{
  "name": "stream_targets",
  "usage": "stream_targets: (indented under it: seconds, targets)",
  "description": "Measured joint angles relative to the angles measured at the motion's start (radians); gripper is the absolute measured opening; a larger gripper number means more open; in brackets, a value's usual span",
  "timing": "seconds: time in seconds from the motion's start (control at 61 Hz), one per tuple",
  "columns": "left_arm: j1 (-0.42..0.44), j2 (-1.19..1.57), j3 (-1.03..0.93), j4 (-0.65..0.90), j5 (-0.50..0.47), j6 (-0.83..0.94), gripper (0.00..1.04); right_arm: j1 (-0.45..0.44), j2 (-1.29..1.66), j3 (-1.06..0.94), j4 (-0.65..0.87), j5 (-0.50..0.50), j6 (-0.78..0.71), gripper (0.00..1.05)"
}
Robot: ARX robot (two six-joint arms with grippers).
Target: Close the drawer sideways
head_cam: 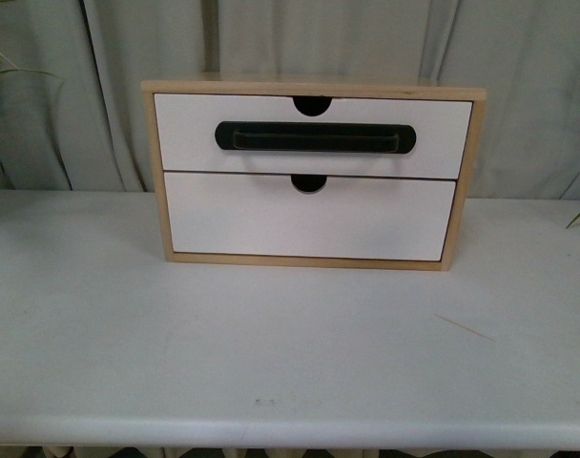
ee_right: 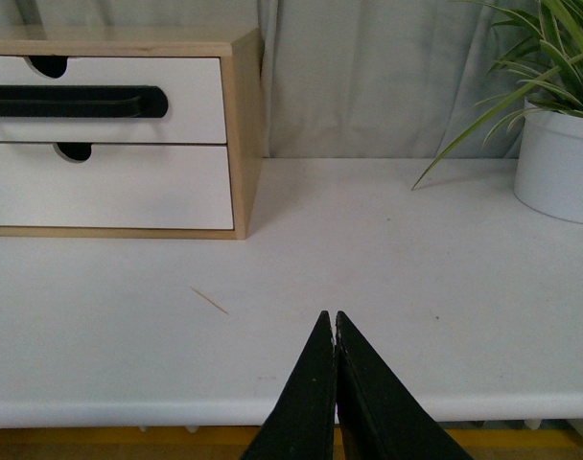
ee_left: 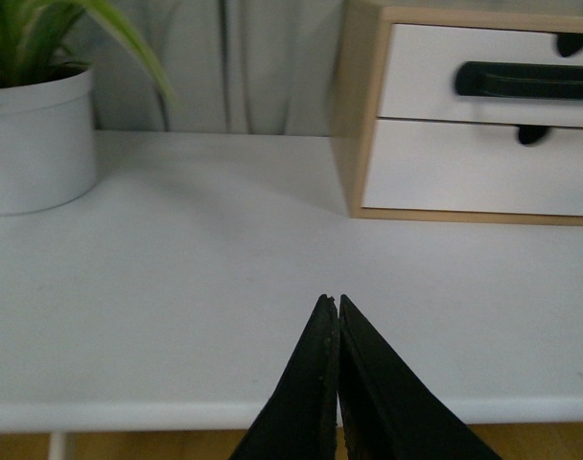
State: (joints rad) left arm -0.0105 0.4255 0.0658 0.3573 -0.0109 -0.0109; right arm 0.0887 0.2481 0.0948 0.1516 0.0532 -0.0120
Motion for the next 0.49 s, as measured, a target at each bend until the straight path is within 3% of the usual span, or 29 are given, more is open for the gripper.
stream_targets:
  seconds: [0.115, 0.23, 0.328, 0.492]
  targets:
    - [0.008, -0.04, -0.013, -0.025, 0.011, 0.002, 0.04, -0.081, -0.029, -0.016, -0.01, -0.044, 0.002, 0.01]
    - [0.008, -0.084, -0.026, -0.058, 0.01, 0.003, 0.04, -0.085, -0.058, -0.03, -0.023, -0.051, 0.002, 0.01]
    - [0.008, -0.113, -0.051, -0.05, 0.011, 0.003, 0.04, -0.087, -0.173, -0.045, -0.151, -0.055, 0.002, 0.01]
    - [0.008, -0.166, -0.058, -0.092, 0.011, 0.003, 0.04, -0.087, -0.216, -0.056, -0.153, -0.054, 0.002, 0.01]
